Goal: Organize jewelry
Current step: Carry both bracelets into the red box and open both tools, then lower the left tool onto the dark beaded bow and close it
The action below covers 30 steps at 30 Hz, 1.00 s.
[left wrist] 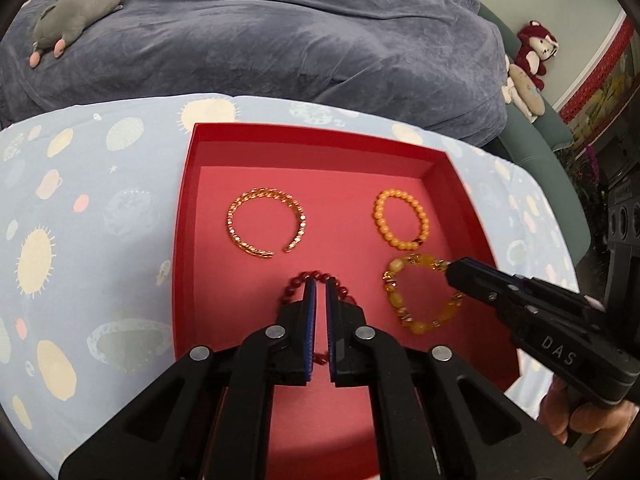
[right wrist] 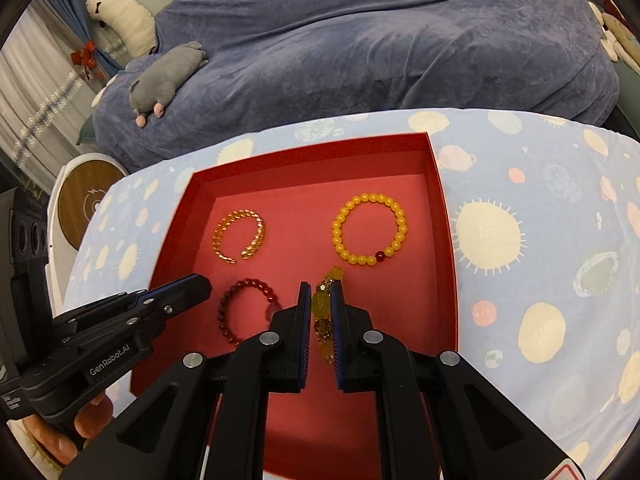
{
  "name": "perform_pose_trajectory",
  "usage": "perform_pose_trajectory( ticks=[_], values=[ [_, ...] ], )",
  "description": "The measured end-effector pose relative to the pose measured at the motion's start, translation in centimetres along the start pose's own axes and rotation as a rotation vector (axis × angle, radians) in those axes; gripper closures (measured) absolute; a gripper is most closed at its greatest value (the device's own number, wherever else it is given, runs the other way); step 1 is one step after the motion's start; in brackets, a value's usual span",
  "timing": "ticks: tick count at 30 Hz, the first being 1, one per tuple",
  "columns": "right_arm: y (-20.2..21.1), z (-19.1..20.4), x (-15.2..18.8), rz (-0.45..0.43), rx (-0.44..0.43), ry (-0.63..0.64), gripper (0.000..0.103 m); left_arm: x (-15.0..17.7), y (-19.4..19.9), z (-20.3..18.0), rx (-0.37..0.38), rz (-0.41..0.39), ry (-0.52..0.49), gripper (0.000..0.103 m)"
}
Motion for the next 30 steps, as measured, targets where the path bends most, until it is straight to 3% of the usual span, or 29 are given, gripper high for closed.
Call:
perform_pose_trajectory(
  ticks=[4,7,9,11,12,16,21,23,30],
  values=[
    [-0.8,-1.4,0.1,0.008,0.069,0.038,0.094,0.5,-0.8,1.5,-0.078,-0.005,-0.045,0.098],
    [-0.5,-1.9,-0.3,-0.023,0.116,0.061,0.085,0.6,-0.3,2.0,-0.098,-0.029,-0.038,0.098],
    [0.0,-2.1,-0.5,-0.043,0.126,0.065,0.08,0.5,0.1,2.3,-0.116,-0.044,-0.038,0.093],
    [0.8,-2.1,-0.6,-0.066,0.123,0.06,0.075,0.5,0.7,2.5,-0.13,-0.061,-0.03,0.075],
    [1.3,-2.0,-0.6,-0.074,0.121,0.056,0.075,0.5,1.1,2.7,-0.14,-0.07,-0.024,0.071],
    [3.4,-1.3,0.2,-0.102,0.125,0.072,0.074,0.7,2.8,2.6,-0.156,-0.097,-0.013,0.067],
    [6.5,-0.4,2.3,-0.126,0.124,0.076,0.069,2.3,5.7,2.5,-0.162,-0.118,0.004,0.066],
    [7.9,0.0,3.4,-0.132,0.122,0.071,0.068,3.3,7.0,2.3,-0.167,-0.124,0.012,0.059],
    [11.7,0.4,8.9,-0.133,0.134,0.056,0.067,8.3,10.8,1.5,-0.176,-0.135,0.013,0.054]
  ],
)
Point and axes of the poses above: each gripper's, at about its wrist camera, not at the fingertips, and y roughly against the way its jaws point, z to its left, x to its underside, the point moved 10 cm from there along -y, roughly the way its jaws point, and after that the axes turned 6 degrees about -x, right-handed, at the moved point
